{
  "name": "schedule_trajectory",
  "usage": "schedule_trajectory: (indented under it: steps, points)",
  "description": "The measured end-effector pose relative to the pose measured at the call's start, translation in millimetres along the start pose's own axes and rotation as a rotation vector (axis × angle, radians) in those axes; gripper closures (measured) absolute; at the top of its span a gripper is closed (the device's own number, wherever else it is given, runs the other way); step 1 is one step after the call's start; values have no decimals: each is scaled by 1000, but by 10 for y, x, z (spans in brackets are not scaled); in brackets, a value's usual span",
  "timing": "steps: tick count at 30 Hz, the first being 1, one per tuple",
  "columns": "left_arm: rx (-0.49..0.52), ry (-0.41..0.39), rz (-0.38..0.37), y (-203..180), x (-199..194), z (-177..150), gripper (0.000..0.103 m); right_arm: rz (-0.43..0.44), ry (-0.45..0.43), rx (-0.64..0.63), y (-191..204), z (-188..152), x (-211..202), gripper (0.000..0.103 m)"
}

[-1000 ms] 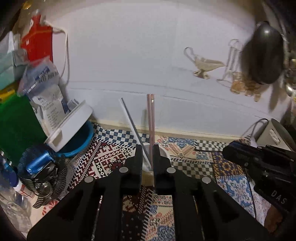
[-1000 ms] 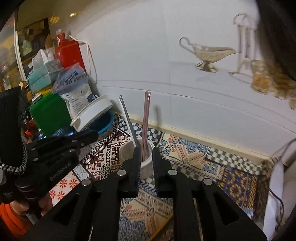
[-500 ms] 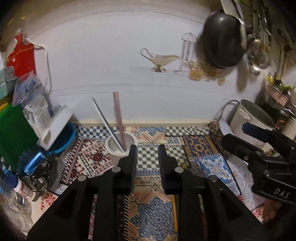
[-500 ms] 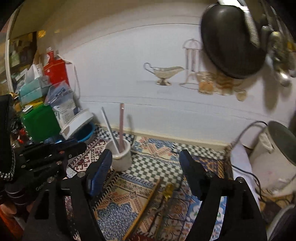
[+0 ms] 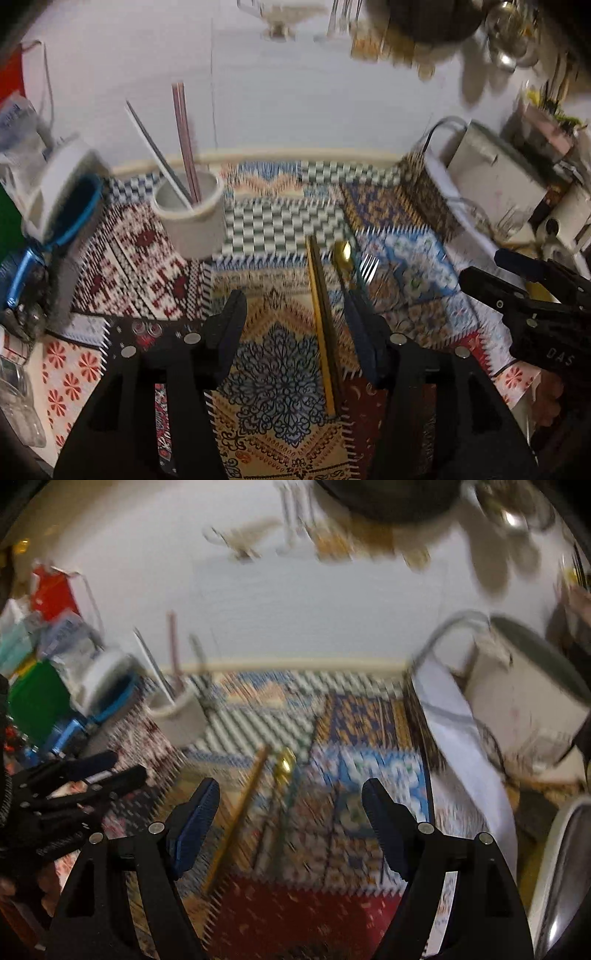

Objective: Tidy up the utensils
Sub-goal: 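Move both tools down toward the gold spoon and yellow chopstick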

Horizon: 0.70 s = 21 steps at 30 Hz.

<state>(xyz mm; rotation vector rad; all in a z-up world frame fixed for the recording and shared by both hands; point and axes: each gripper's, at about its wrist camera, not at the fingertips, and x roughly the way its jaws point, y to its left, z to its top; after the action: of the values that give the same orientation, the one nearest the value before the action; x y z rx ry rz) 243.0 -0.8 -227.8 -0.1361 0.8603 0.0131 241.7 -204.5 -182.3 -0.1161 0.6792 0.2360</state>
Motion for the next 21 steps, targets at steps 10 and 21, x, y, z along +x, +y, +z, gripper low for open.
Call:
schedule_trajectory:
  steps: [10, 21]
  points:
    - [-13, 132, 27, 56, 620, -204, 49, 51, 210, 38, -176, -237, 707, 46]
    - [-23, 145, 22, 90, 856, -140, 49, 159, 306, 98, -122, -48, 1229, 82]
